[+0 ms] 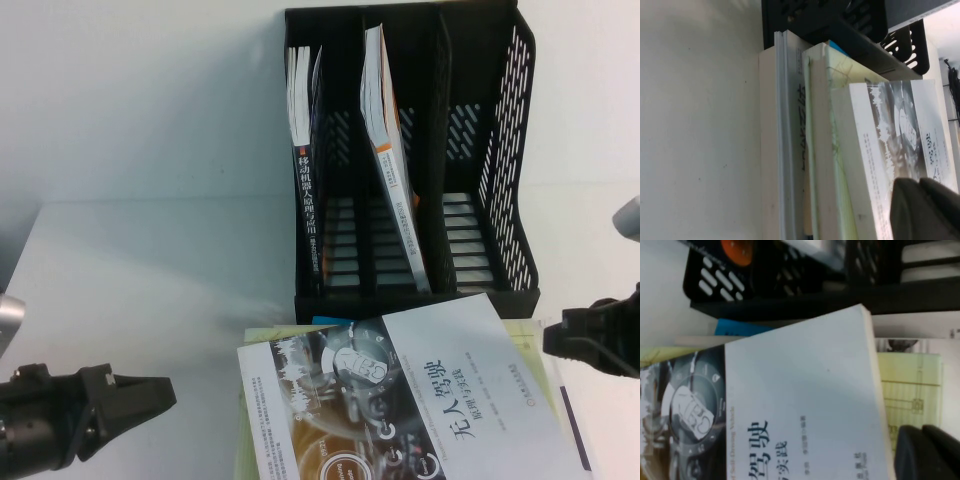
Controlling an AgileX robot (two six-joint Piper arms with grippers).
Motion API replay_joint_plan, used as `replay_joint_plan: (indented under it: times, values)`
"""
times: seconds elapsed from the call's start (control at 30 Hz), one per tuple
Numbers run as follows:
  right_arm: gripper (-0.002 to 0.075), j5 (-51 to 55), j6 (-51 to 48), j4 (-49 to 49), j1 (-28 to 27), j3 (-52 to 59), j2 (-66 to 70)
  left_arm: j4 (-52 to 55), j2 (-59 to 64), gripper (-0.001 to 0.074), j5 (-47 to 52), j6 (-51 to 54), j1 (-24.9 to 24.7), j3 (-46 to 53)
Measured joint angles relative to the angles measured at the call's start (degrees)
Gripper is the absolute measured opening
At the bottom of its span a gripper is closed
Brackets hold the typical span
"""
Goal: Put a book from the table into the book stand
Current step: Push book with right arm
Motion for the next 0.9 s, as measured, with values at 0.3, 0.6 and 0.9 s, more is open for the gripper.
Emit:
replay_joint_plan:
  times: [0.3,0.6,0.9]
  values:
    - [0.001,4.14,-5.27,-0.65,0.87,-4.75,4.2,-0.21,0.0,-0.0004,0.96,0.0,0.0,0.0]
    - [0.0013,4.29,-1.43,-16.07,6.89,-7.61,4.92,-0.24,0.0,-0.0004,1.17,-0.22,0.0,0.0]
    - [0.0011,4.43,-1.43,-16.44,7.27,-8.07,5.23,-0.33,0.0,-0.0004,1.96,-0.37,0.0,0.0]
